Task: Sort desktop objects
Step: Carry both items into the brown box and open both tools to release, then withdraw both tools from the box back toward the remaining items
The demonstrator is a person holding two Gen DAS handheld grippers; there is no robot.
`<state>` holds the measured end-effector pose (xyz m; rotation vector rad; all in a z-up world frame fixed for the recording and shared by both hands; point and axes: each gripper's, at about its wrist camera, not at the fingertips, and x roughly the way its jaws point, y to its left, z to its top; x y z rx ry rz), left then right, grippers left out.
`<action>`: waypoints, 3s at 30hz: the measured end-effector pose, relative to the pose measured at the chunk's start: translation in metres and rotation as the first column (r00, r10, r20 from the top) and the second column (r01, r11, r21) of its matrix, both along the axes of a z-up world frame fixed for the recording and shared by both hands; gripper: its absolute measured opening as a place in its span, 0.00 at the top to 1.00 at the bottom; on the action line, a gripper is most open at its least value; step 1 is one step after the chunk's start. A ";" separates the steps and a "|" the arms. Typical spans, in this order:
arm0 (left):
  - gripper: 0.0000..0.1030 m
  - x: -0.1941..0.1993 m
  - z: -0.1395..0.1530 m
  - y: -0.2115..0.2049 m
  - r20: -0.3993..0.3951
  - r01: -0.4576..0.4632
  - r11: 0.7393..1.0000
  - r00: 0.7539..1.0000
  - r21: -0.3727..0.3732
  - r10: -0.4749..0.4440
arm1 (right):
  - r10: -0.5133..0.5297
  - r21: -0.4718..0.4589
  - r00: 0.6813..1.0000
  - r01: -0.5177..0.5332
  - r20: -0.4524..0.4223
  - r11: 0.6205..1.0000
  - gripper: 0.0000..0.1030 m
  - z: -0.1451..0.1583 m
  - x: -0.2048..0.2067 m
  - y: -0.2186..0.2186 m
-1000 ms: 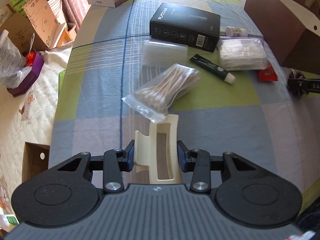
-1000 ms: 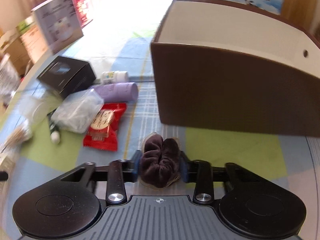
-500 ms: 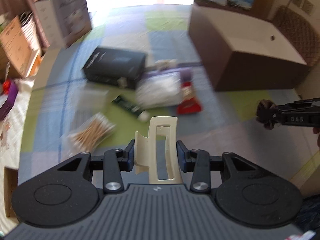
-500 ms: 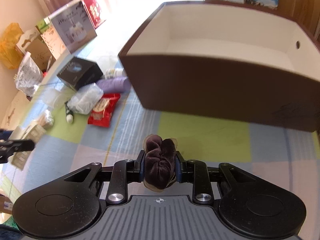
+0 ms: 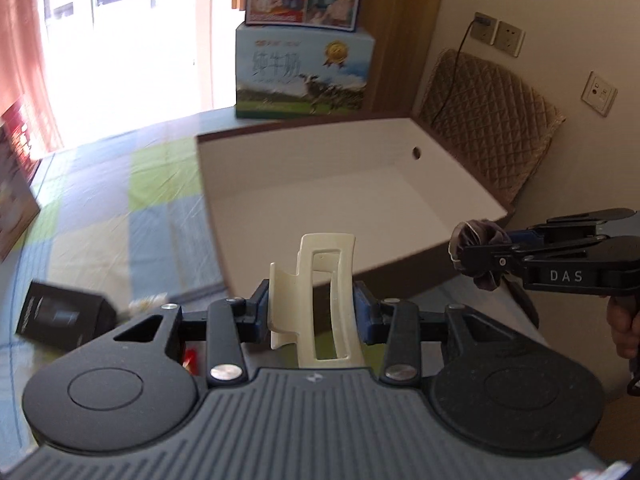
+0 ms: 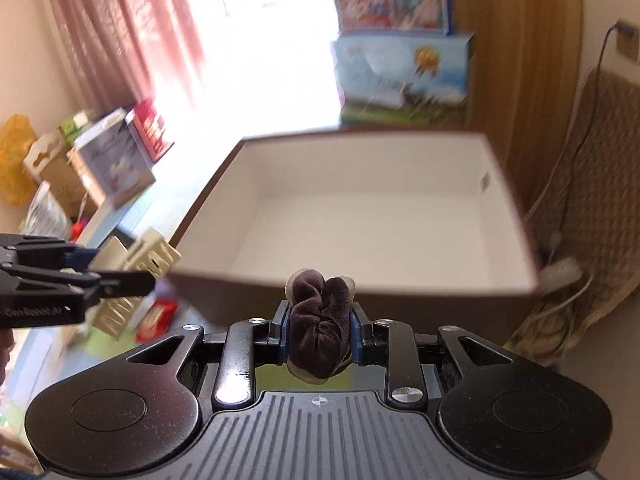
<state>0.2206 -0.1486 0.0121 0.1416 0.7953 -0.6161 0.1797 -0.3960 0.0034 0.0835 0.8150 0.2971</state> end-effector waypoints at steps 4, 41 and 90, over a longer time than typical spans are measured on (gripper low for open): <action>0.65 0.019 0.002 -0.035 0.008 0.004 1.000 1.000 0.004 -0.004 | -0.011 -0.009 0.999 0.011 0.041 1.000 0.75 0.008 0.017 -0.016; 0.63 0.119 -0.089 -0.126 -0.300 -0.089 0.987 0.945 0.136 0.127 | 0.023 -0.081 0.967 -0.044 -0.252 0.996 0.73 -0.103 0.122 -0.033; 0.12 0.042 -0.005 -0.006 -0.031 -0.211 0.965 0.975 0.158 0.219 | -0.026 -0.063 0.999 0.024 -0.029 0.998 0.02 -0.026 0.041 0.016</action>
